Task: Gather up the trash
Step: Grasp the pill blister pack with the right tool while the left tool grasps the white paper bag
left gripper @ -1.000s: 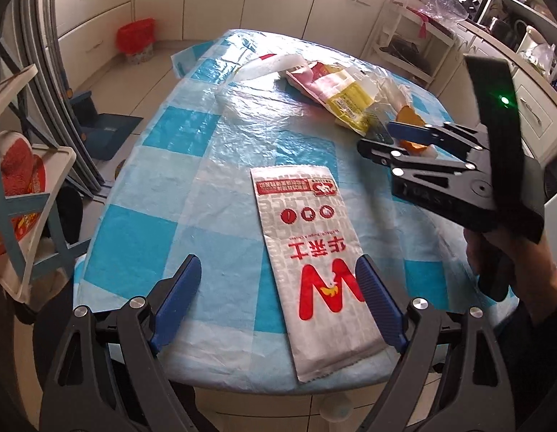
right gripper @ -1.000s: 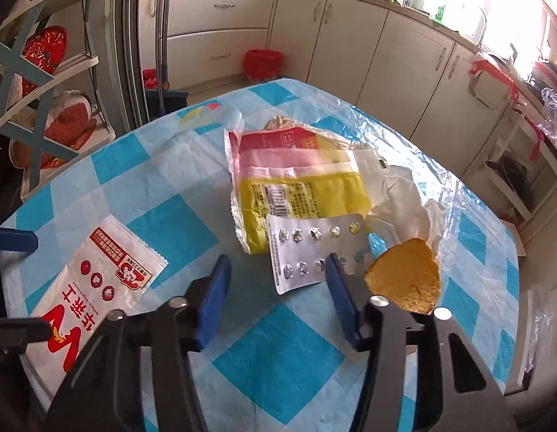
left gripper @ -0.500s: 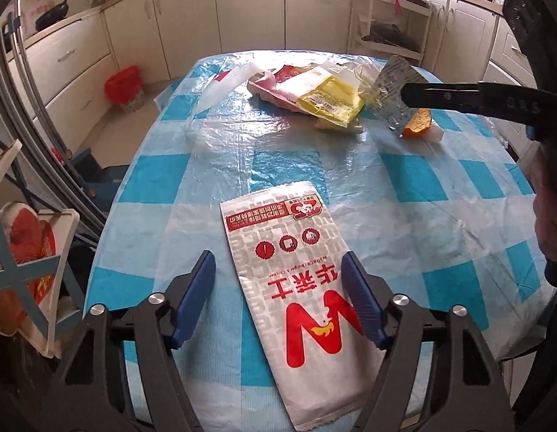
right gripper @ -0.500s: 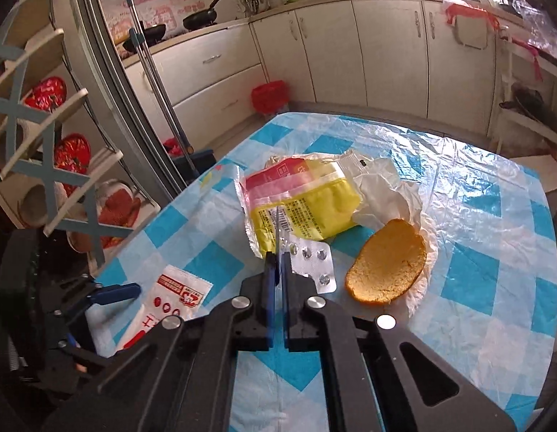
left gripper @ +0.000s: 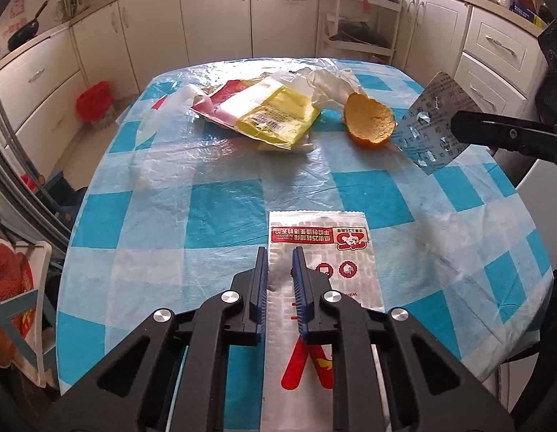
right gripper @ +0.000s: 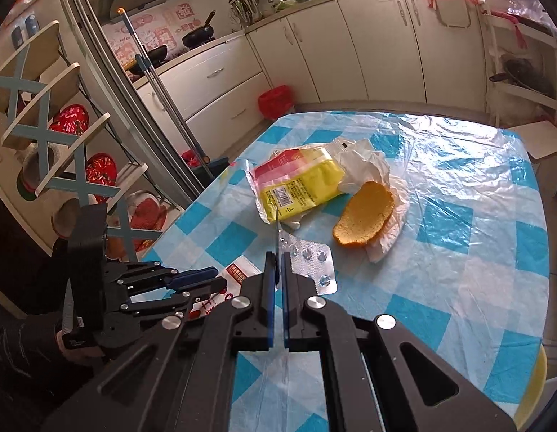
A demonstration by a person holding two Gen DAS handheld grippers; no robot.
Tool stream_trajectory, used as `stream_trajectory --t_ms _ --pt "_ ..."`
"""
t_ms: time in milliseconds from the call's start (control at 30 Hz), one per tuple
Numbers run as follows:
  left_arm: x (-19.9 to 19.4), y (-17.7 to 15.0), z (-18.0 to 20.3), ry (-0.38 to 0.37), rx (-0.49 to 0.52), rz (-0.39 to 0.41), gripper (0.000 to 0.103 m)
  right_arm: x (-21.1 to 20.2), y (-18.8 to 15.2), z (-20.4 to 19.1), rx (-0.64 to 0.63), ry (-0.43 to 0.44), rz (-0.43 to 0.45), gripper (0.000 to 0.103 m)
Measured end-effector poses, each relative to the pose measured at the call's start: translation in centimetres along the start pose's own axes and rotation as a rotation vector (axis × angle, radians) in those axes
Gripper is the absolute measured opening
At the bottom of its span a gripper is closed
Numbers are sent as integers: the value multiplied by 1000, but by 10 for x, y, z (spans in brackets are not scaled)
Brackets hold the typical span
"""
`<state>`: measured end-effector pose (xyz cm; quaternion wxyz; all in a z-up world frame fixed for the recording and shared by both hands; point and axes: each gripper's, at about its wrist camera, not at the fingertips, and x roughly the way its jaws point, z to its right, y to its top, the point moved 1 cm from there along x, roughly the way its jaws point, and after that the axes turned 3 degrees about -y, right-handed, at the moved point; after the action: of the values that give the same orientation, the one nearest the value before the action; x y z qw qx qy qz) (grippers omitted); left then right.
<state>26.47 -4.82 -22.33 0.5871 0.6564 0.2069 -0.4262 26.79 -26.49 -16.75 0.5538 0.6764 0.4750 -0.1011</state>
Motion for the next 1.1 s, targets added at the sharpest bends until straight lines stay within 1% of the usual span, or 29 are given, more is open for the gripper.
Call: stream_trajectory --t_ms 167,200,233,267,333,367,433,500,567,700,800,867,900,933,967,1033,1100 --pt "-1 0 4 25 -10 -22 15 -11 -13 12 35 -15 -1 4" --pt "-3 0 4 29 -12 -24 19 -13 -15 14 41 -19 0 4" --pt "-4 0 5 38 -14 -25 28 -15 -17 16 48 -22 0 4" --pt "-7 0 6 47 -17 -21 33 -17 -18 19 54 -25 2 4" --pt "-13 0 8 54 -23 -11 49 -20 -21 22 67 -29 4 4" --pt "-16 -1 9 53 -28 -7 52 -21 -22 23 70 -33 4 4" --pt "-21 -2 12 51 -36 -7 61 -23 -24 24 69 -39 5 4" --pt "-24 -4 15 51 -41 -10 67 -24 -24 24 64 -40 5 4" --pt "-22 -9 18 61 -37 -23 70 -24 -25 22 57 -42 4 4" --pt "-15 -18 20 73 -51 -59 71 -23 -27 20 46 -49 -2 4" --pt "-14 -23 18 75 -65 -49 72 -24 -29 20 44 -50 -5 4" --pt "-14 -23 18 77 -71 -46 72 -24 -30 19 40 -52 -5 4" --pt "-14 -23 18 77 -74 -41 68 -24 -30 18 37 -53 -6 4" --pt "-15 -23 18 74 -71 -32 57 -24 -30 17 33 -55 -7 4" --pt "-16 -22 19 69 -68 -29 51 -23 -30 16 29 -57 -8 4" --pt "-17 -20 20 65 -68 -31 27 -22 -31 15 25 -55 -10 4" --pt "-17 -18 19 51 -76 -35 19 -21 -30 14 18 -59 -13 4"
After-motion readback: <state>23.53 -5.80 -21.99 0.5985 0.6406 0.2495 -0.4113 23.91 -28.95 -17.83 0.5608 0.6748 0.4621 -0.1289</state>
